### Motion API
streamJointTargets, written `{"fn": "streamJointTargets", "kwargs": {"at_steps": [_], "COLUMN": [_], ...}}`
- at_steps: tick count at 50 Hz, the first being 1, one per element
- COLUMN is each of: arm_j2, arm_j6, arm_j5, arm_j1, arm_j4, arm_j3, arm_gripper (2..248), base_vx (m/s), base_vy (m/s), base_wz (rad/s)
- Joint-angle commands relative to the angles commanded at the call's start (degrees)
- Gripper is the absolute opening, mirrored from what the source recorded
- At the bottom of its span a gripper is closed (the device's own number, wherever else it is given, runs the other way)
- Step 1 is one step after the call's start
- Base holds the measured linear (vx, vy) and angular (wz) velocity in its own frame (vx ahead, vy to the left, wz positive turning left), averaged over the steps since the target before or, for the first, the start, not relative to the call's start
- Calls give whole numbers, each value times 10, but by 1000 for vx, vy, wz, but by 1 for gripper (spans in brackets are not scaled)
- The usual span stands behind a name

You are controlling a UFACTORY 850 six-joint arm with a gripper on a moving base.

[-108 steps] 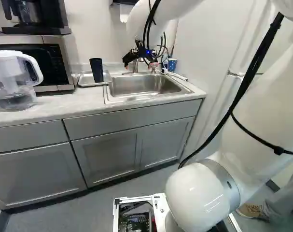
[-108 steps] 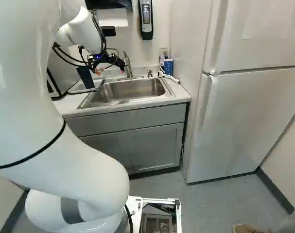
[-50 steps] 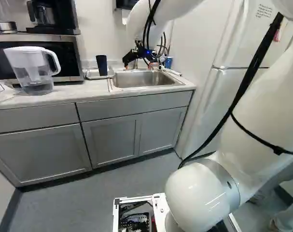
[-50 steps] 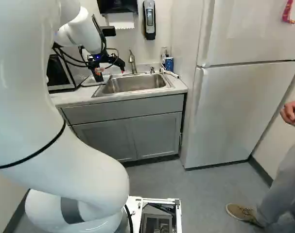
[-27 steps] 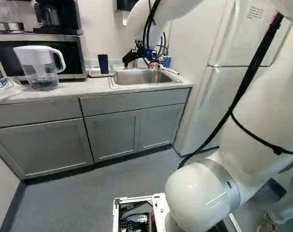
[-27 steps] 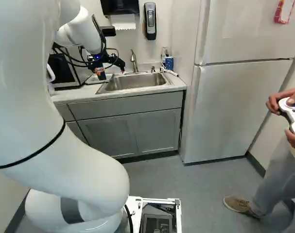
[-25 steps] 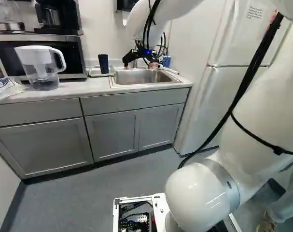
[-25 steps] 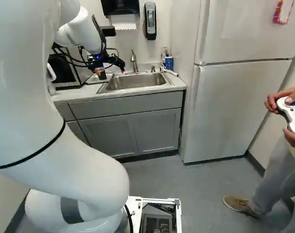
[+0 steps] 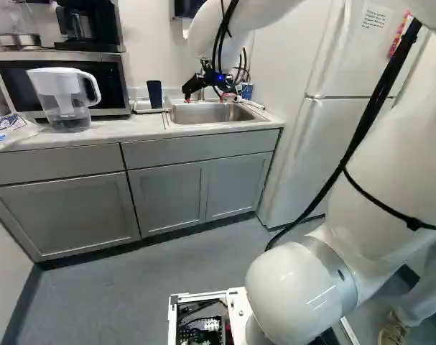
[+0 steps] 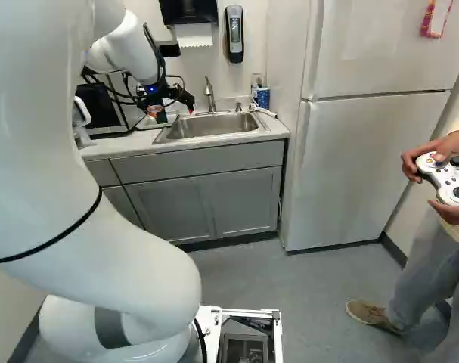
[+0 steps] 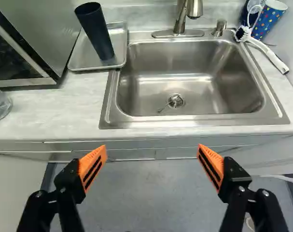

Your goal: Rinse the cup and place it in the tray

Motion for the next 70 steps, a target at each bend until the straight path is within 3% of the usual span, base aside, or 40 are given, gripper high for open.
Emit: {"fn": "streamJointTargets", "kwargs": {"at_steps": [35,70], "arm_j2": [10,34], "arm_j6": [-9,-30], "arm_j5": [59,196], "arm_j1": [-12,-40], "arm_j4": [6,22], "arm_j3": [48,159], "arm_gripper": [247,247], "base_vx": [0,0], "base_vy": [0,0], "base_wz": [0,0]}}
